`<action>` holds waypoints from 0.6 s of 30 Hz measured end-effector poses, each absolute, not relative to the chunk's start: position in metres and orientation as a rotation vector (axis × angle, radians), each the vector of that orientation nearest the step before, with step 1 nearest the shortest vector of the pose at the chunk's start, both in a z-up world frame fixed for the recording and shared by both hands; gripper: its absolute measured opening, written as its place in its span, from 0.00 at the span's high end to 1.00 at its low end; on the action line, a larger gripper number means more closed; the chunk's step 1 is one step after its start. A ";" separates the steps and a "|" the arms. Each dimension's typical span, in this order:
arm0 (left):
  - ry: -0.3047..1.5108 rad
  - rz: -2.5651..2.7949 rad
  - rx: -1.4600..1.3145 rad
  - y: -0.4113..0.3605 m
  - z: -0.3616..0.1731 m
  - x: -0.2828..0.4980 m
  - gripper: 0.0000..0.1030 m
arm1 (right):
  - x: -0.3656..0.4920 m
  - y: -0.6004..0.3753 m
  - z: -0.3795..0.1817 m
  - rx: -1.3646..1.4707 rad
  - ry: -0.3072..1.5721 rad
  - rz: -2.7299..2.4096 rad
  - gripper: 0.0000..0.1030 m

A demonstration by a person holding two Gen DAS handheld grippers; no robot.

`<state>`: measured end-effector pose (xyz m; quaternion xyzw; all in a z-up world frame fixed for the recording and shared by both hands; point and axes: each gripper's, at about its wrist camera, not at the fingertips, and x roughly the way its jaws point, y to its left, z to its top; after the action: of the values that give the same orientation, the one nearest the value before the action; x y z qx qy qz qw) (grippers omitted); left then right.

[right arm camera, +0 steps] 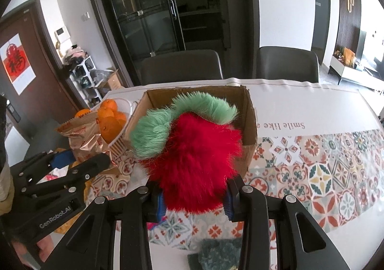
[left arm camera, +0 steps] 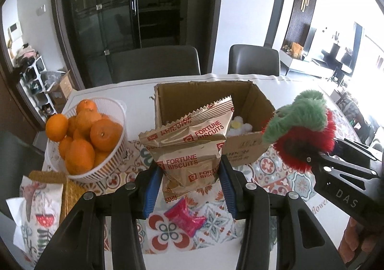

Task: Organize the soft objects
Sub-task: 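Carry the biscuits packet in the left tool while the right tool carries the strawberry over the box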

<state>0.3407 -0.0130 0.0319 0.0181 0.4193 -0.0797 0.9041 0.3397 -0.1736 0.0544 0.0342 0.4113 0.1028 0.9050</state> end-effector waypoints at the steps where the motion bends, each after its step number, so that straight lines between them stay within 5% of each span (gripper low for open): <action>1: 0.867 -0.167 0.040 -0.013 0.033 0.344 0.56 | 0.343 -0.173 0.054 0.069 0.850 0.212 0.64; 18: 0.888 -0.188 0.051 -0.018 0.028 0.399 0.56 | 0.403 -0.179 0.047 0.067 0.885 0.213 0.64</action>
<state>0.3988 -0.0177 0.0283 0.0247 0.4287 -0.0908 0.8985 0.4032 -0.1790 0.0474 0.0324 0.4271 0.1029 0.8977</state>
